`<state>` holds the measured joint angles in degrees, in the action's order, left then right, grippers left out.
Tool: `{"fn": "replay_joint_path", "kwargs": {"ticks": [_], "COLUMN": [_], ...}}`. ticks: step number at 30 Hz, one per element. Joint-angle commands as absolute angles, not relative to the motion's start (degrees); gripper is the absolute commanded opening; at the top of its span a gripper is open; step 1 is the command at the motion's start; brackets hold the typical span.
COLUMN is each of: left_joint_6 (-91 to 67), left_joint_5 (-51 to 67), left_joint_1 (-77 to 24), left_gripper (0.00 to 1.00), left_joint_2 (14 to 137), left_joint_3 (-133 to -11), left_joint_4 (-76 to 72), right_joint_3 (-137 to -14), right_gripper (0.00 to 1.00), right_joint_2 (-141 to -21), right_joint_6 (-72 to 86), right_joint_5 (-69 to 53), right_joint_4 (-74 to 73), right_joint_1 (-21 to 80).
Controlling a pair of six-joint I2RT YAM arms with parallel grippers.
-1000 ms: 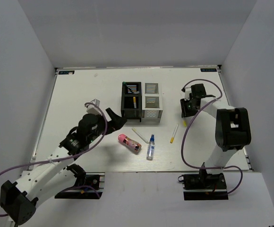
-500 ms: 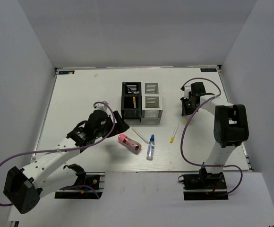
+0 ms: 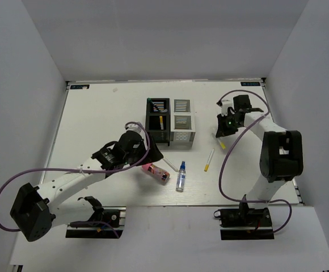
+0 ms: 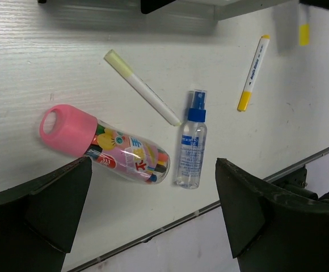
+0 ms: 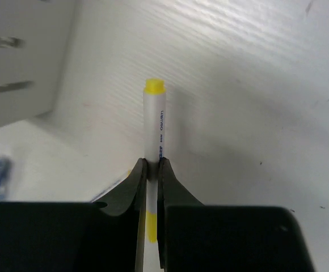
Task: Sort the stationery into containers
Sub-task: Grab a piece of stationery with the right arm, then place the stationery into the container
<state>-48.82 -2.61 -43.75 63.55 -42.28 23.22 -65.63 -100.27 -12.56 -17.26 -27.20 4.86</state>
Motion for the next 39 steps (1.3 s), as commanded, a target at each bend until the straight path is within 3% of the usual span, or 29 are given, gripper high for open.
{"fn": "replay_joint_path", "kwargs": {"ticks": [1, 11, 16, 18, 27, 39], "left_joint_6": [-49.7, -50.3, -52.0, -52.0, -53.6, -58.1], "left_joint_5": [-4.3, -6.0, -7.3, -8.0, -10.9, -15.0], "left_joint_1": [-45.4, -49.1, -51.1, -52.3, -54.9, -57.3], "left_gripper": [1.00, 1.00, 1.00, 1.00, 1.00, 1.00], "left_joint_2": [63.0, 66.5, 68.5, 69.2, 70.4, 71.7], "left_joint_3": [-43.0, -42.5, -42.5, -42.5, -45.3, -47.4], "left_joint_4": [21.2, 18.6, 17.2, 16.7, 19.7, 20.2], "right_joint_3": [-73.1, -88.8, -81.2, -79.4, -82.4, -86.7], "right_gripper": [0.00, 0.00, 0.00, 0.00, 0.00, 0.00], "right_joint_2": [-93.1, -88.2, -86.4, -88.5, -103.8, -116.1], "right_joint_6": [-14.9, -13.7, -4.6, -2.6, 8.1, 4.7], "right_joint_5": [-27.5, -58.2, -67.1, -68.7, -69.5, -65.0], "right_joint_4": [-31.2, -31.7, -3.5, 8.7, 29.7, 30.2], "right_joint_1": [4.7, 9.5, 16.0, 19.5, 27.1, 29.0]}}
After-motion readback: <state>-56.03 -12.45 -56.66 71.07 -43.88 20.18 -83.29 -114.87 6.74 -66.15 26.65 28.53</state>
